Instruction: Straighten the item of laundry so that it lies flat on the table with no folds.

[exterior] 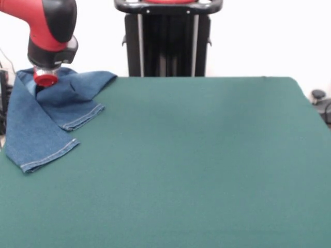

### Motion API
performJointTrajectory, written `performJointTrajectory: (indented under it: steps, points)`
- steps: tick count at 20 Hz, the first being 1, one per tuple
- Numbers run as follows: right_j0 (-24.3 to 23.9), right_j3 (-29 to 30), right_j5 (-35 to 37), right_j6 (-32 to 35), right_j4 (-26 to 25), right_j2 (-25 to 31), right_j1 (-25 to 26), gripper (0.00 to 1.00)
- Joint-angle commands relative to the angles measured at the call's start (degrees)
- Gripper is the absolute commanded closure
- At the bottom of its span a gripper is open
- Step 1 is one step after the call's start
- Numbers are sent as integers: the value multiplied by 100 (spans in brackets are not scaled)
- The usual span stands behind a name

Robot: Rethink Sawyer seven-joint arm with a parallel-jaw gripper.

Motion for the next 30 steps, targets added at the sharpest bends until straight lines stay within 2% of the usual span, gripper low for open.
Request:
performJointTrajectory:
  steps: [1,16,30]
  points:
    - [108,453,86,-1066,342,1612,90,0]
    - [-109,805,1290,-1281,751,2096,-783,0]
    - [-343,866,1849,-1390,866,2434,-1156,0]
